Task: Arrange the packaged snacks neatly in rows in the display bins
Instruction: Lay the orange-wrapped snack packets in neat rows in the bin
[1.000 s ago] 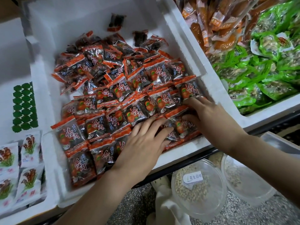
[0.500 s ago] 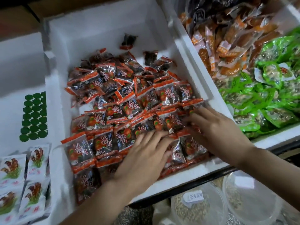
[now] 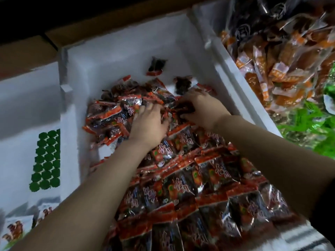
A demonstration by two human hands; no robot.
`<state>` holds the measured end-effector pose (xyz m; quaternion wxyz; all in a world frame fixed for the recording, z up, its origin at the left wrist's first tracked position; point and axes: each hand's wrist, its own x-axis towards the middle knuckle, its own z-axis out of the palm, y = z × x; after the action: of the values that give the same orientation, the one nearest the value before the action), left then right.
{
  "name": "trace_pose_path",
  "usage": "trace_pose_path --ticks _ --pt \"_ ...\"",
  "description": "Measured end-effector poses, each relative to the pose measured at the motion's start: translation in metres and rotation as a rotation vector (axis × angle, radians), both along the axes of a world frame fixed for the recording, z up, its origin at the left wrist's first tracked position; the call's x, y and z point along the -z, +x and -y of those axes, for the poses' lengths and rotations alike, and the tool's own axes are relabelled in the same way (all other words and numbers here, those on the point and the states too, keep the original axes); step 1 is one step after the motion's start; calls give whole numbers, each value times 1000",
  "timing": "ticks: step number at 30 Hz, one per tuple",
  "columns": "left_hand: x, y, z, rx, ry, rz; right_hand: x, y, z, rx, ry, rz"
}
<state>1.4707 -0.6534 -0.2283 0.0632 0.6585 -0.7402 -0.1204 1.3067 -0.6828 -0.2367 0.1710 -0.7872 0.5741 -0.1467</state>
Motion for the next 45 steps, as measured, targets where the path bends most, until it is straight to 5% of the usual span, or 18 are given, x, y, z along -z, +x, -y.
trace_pose_path --ticks 4,13,23,28,33,37,40,45 --pt "5 -9 18 -27 99 89 -7 -4 14 31 -43 -105" --pt "13 -19 22 -195 142 -426 -14 -2 29 120 -104 -107" --pt "-21 -12 2 -345 -343 -755 -36 -17 -7 168 -248 340" --pt "-34 -20 -19 -552 105 -1285 -35 -9 -53 16 -214 503" --pt "-46 -28 -53 -628 357 -1571 -25 -9 -91 -182 -66 505" --pt "-43 -28 -77 -563 422 -1573 -34 -14 -121 -124 218 807" --pt "-42 -34 -92 -454 390 -1520 -42 -16 -138 142 270 1117" --pt "-39 -43 -112 -291 231 -1232 -42 -31 -150 267 334 1103"
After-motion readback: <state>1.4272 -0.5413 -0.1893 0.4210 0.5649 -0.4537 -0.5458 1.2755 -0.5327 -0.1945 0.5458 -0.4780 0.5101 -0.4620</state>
